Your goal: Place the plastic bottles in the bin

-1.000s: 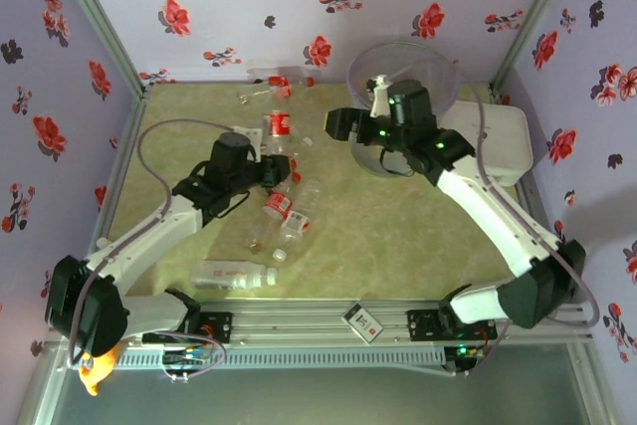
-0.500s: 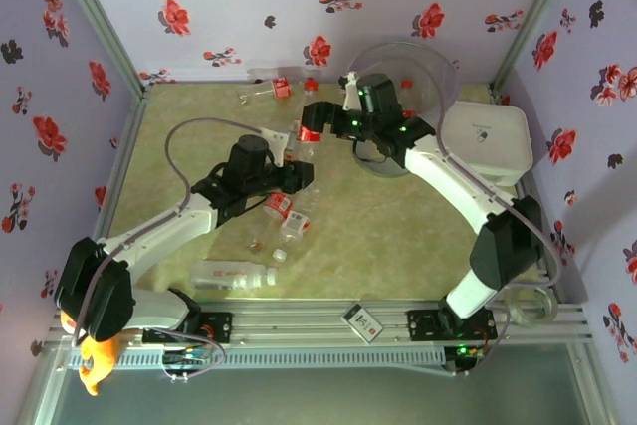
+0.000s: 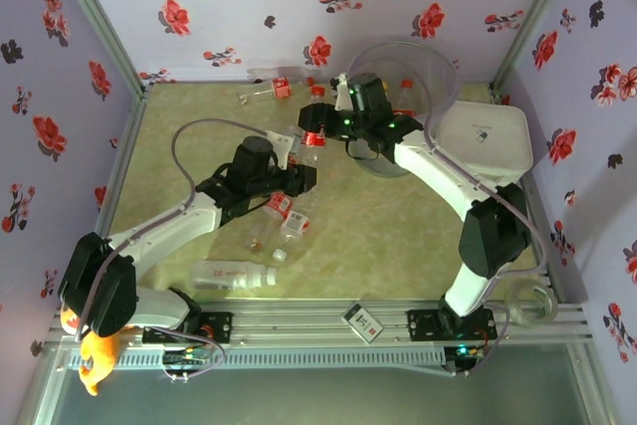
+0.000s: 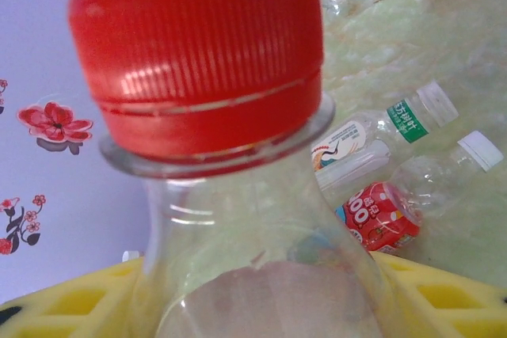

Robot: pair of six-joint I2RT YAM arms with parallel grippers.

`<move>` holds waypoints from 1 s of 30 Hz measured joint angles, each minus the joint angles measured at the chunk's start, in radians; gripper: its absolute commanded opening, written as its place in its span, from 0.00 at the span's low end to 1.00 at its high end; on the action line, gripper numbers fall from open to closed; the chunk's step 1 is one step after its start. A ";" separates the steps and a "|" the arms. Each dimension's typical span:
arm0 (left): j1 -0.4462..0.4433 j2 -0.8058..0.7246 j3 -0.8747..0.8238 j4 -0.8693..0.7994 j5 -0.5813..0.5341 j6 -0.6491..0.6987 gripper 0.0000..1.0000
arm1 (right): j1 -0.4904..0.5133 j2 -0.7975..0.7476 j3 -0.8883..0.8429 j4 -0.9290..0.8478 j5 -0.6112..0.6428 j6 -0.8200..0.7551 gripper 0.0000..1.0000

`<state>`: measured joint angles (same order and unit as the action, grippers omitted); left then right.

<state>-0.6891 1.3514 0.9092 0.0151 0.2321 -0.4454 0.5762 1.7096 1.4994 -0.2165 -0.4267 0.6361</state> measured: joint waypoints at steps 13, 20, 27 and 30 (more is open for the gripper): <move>0.000 -0.016 0.000 -0.019 -0.006 0.015 1.00 | 0.000 0.006 0.119 -0.063 0.025 -0.072 0.47; 0.000 -0.114 -0.034 -0.084 -0.040 0.015 1.00 | -0.014 0.006 0.301 -0.121 0.111 -0.171 0.41; 0.001 -0.241 -0.055 -0.221 -0.114 -0.009 1.00 | -0.096 0.006 0.442 -0.131 0.212 -0.235 0.36; 0.003 -0.267 -0.053 -0.303 -0.158 -0.029 1.00 | -0.152 0.006 0.498 -0.155 0.263 -0.264 0.35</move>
<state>-0.6857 1.0847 0.8562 -0.2874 0.0742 -0.4740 0.4244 1.7157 1.9972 -0.3714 -0.1635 0.3721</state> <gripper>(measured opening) 0.996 0.597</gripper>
